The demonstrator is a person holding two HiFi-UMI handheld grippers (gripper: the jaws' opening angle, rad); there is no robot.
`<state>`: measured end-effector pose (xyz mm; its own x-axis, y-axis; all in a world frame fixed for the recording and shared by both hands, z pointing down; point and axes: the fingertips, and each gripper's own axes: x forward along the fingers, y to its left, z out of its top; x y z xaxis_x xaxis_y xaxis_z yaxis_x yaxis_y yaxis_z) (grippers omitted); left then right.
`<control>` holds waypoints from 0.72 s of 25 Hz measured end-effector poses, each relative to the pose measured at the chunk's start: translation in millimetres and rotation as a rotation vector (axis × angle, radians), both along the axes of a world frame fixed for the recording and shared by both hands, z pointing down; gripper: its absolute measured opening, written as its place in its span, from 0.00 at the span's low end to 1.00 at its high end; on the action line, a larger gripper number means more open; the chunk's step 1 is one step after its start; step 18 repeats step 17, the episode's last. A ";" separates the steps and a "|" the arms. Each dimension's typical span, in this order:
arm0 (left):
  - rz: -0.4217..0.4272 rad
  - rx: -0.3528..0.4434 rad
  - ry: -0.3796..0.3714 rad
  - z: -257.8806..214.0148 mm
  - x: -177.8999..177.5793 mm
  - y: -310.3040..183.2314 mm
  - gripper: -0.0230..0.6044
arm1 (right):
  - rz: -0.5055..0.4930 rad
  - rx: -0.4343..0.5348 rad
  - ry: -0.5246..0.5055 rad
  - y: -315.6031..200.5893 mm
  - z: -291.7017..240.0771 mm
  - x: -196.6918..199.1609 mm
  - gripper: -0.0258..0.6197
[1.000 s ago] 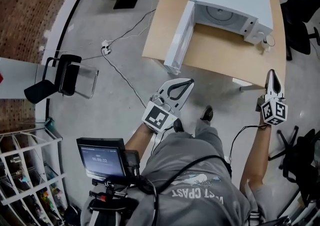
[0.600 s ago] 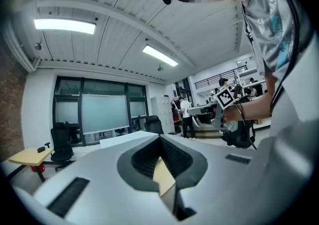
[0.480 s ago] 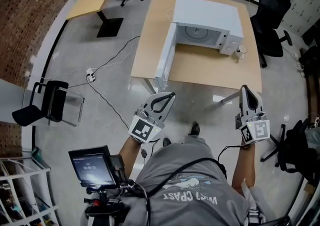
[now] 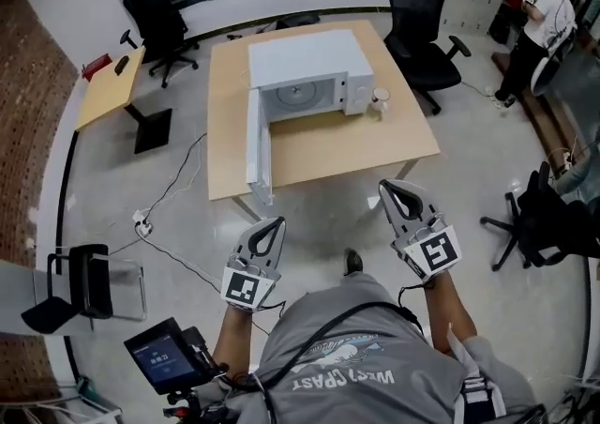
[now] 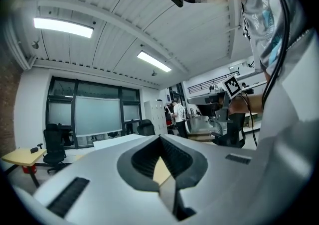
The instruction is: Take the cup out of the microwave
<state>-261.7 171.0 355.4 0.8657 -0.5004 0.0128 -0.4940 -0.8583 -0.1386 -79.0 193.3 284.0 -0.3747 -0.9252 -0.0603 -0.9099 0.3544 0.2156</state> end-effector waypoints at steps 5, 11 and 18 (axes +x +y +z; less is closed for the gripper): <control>0.026 -0.023 0.047 13.4 2.9 15.4 0.08 | 0.031 -0.063 -0.002 16.1 17.4 3.4 0.05; 0.022 -0.083 -0.012 46.8 9.0 20.2 0.08 | 0.007 -0.003 0.043 13.6 22.3 10.1 0.06; 0.001 -0.182 -0.113 60.9 14.4 72.9 0.08 | 0.016 -0.092 -0.066 52.2 10.1 21.2 0.05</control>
